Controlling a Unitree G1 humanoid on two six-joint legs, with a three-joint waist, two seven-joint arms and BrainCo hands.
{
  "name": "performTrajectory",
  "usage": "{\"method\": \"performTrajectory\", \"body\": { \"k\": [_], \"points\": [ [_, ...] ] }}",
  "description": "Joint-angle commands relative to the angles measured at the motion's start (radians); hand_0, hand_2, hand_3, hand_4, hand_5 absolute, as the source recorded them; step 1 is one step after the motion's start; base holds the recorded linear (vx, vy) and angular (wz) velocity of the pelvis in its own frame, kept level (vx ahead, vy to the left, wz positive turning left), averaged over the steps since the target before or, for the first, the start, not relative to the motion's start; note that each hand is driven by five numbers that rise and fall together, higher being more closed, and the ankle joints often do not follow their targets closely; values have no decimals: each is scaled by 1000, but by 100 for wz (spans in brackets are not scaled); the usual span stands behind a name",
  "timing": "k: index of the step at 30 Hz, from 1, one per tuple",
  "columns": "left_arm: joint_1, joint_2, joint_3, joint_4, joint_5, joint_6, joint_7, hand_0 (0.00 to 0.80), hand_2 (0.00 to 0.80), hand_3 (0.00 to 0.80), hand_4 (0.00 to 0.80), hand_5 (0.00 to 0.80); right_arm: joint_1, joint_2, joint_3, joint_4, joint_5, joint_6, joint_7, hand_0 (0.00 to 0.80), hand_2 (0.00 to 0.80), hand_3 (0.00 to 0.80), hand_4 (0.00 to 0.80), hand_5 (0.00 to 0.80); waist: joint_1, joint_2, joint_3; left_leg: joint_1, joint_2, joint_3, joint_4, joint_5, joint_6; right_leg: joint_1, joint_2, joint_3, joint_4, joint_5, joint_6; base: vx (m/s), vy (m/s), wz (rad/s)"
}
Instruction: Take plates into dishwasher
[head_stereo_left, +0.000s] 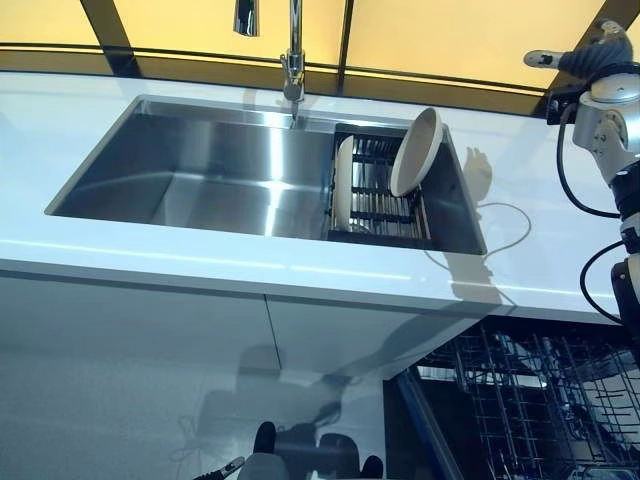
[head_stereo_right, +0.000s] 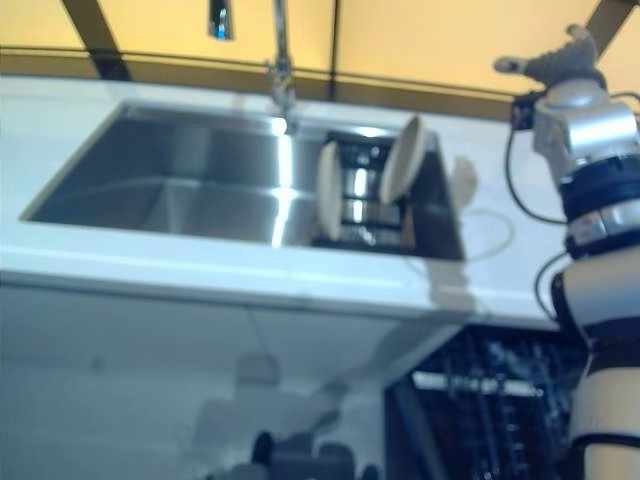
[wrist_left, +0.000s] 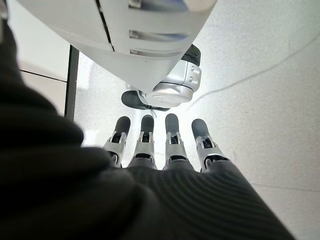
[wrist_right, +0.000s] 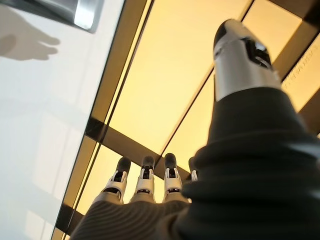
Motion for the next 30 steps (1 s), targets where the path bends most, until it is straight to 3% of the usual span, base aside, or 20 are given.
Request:
{"method": "performTrajectory", "body": {
  "k": [1, 12, 20, 30],
  "points": [
    [-35, 32, -59, 22, -7, -18, 33, 0, 0, 0, 0, 0, -188, -23, 96, 33, -75, 12, -35, 0, 0, 0, 0, 0, 29, -58, 47, -4, -15, 12, -4, -9, 9, -34, -57, -2, -1, 80, 36, -24, -9, 4],
    [-52, 40, -74, 4, -45, -39, 39, 0, 0, 0, 0, 0, -217, 18, 134, 62, -25, 23, -79, 0, 0, 0, 0, 0, 48, -59, 103, -59, -17, -6, -4, 4, 11, -76, -52, -15, -1, 85, 32, -55, 2, 6],
    [-65, 50, -69, -31, -77, -158, 119, 0, 0, 0, 0, 0, -212, 22, 129, 37, -8, 6, -96, 0, 0, 0, 0, 0, 52, -56, 134, -83, -20, -10, -4, 12, 9, -96, -51, -19, -1, 89, 30, -17, 8, 0],
    [-64, 45, -80, -51, -96, -182, 132, 0, 0, 0, 0, 0, -201, 30, 123, 17, -19, 1, -95, 0, 0, 0, 0, 0, 56, -50, 156, -93, -25, -10, -4, 16, 8, -103, -54, -30, -1, 93, 31, -10, 6, 0]
  ]
}}
